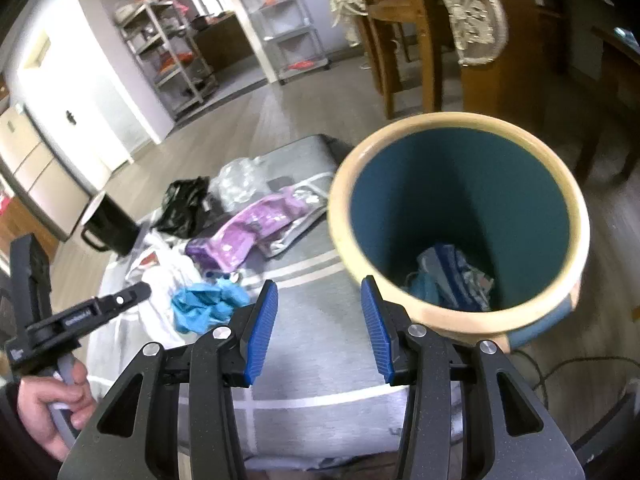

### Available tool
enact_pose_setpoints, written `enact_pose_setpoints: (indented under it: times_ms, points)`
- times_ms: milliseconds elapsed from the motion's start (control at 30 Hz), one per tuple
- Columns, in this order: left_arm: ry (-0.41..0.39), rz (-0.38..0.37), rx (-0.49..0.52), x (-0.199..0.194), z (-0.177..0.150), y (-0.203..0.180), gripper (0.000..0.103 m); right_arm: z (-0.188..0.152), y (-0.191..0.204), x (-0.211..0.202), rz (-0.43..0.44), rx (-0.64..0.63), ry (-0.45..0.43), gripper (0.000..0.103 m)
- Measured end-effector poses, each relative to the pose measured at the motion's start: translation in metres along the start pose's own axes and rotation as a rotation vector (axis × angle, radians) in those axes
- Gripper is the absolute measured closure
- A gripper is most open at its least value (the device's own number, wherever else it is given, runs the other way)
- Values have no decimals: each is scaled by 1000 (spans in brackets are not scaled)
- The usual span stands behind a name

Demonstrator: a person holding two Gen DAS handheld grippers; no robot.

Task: Collect trash
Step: 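Move the left tool to the white tissue while the right tool approaches the blue glove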

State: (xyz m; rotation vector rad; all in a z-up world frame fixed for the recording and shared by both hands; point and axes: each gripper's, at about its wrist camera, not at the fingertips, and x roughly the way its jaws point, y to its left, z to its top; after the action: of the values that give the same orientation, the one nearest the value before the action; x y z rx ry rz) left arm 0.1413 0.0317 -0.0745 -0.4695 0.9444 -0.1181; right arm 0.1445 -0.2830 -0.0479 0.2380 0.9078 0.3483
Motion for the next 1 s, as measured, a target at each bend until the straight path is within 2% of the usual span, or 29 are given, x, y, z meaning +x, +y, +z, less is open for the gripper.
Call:
enact_pose_setpoints:
  times_ms: [167,267,433,633,1000]
  points:
    - [-19,2,-18,-16,-3,9,97,-2,19,9,33,-51,29,58]
    - [-28,5,-24,-23,-4,13,97,-5,32,19,55,-88,52,52]
    - [-16,29,-20,-28,-10,20,97,-9,54,39,92,-131,92,50]
    - [9,62,1,-26,-16,23,97,-6,69,61,151,-120,129,43]
    - [65,94,-27,-15,-26,39,97,-9,82,92,175,-126,176,45]
